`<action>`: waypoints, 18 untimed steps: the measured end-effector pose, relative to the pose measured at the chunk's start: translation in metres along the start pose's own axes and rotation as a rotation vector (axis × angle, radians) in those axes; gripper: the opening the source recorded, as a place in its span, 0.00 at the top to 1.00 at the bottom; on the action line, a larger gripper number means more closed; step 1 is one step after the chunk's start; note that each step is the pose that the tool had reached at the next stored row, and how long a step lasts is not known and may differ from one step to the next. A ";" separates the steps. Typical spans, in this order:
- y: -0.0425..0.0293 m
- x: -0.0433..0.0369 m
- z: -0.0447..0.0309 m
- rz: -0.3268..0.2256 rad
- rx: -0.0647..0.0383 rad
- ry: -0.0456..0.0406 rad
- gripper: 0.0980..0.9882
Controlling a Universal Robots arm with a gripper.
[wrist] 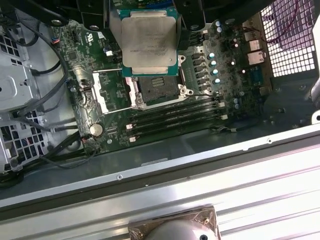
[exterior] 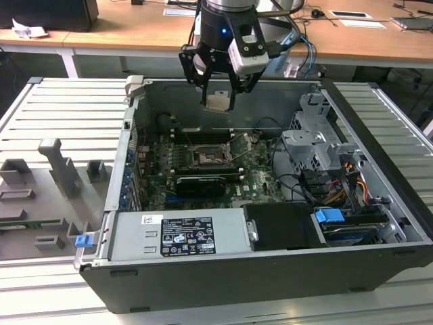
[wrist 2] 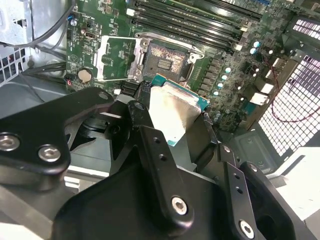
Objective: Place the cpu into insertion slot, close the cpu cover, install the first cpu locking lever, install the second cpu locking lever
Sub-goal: 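Place the cpu into insertion slot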
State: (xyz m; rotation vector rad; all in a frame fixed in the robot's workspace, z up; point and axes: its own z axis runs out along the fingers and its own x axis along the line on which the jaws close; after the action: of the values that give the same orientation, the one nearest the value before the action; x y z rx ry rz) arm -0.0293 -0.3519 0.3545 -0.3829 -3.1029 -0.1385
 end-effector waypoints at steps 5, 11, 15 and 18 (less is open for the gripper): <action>0.0000 0.0000 0.0002 0.027 -0.001 -0.0023 0.52; 0.0000 0.0000 0.0004 0.058 -0.001 -0.0051 0.52; -0.0001 0.0000 0.0006 0.076 -0.002 -0.0066 0.52; -0.0001 0.0000 0.0008 0.091 -0.002 -0.0079 0.52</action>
State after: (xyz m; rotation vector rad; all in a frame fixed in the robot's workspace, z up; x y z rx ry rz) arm -0.0292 -0.3519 0.3537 -0.5252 -3.0861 -0.1394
